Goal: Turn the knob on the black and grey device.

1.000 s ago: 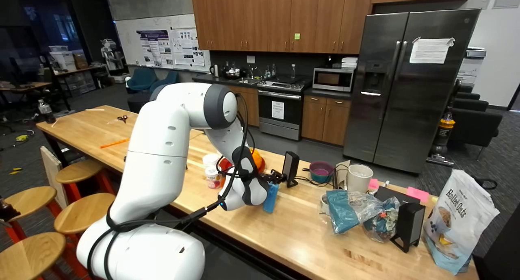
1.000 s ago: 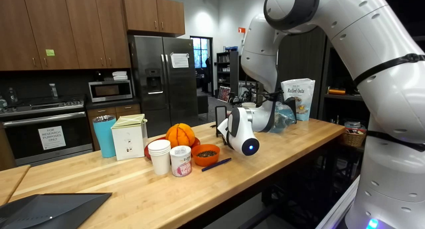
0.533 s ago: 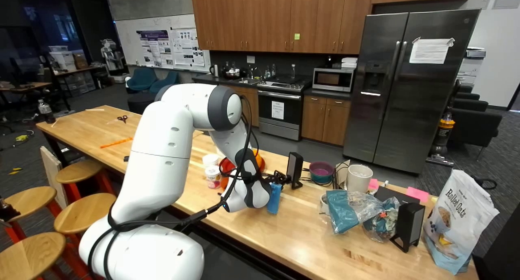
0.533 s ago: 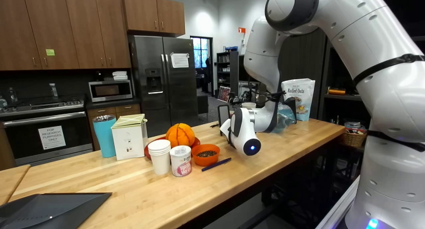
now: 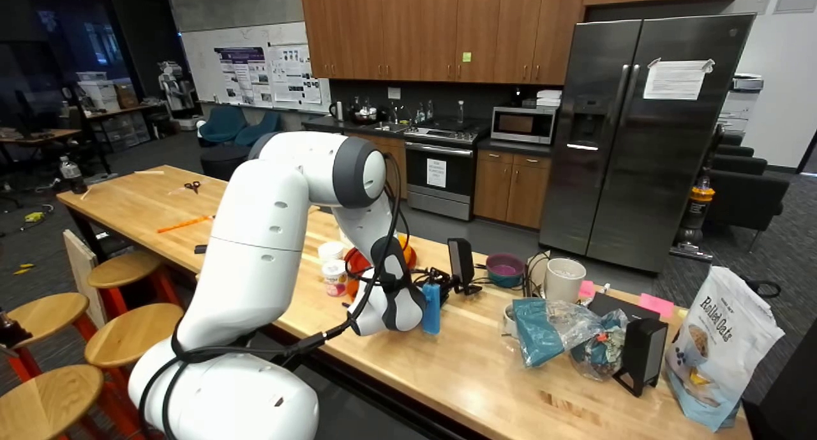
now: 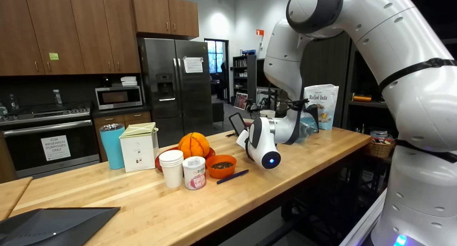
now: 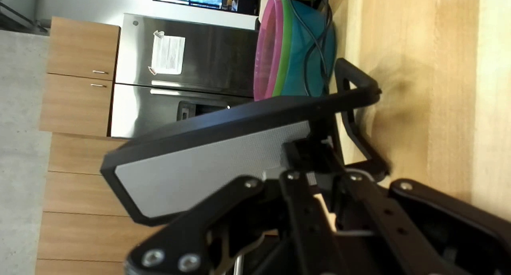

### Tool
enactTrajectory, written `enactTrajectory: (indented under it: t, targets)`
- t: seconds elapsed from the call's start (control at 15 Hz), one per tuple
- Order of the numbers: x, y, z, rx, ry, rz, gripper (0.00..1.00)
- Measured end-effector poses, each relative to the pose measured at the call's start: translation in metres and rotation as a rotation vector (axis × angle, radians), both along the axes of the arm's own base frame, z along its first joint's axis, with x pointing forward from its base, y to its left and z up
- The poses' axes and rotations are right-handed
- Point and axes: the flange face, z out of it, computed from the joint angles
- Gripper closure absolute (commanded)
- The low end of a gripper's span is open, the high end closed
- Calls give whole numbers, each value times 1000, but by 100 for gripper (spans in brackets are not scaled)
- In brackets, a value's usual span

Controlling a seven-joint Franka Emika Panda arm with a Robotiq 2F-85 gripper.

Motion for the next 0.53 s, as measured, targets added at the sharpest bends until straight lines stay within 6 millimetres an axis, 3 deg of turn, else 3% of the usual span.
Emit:
enactTrajectory:
  t: [0.53]
  targets:
    - [-2,5,-1,-88,40,11,96]
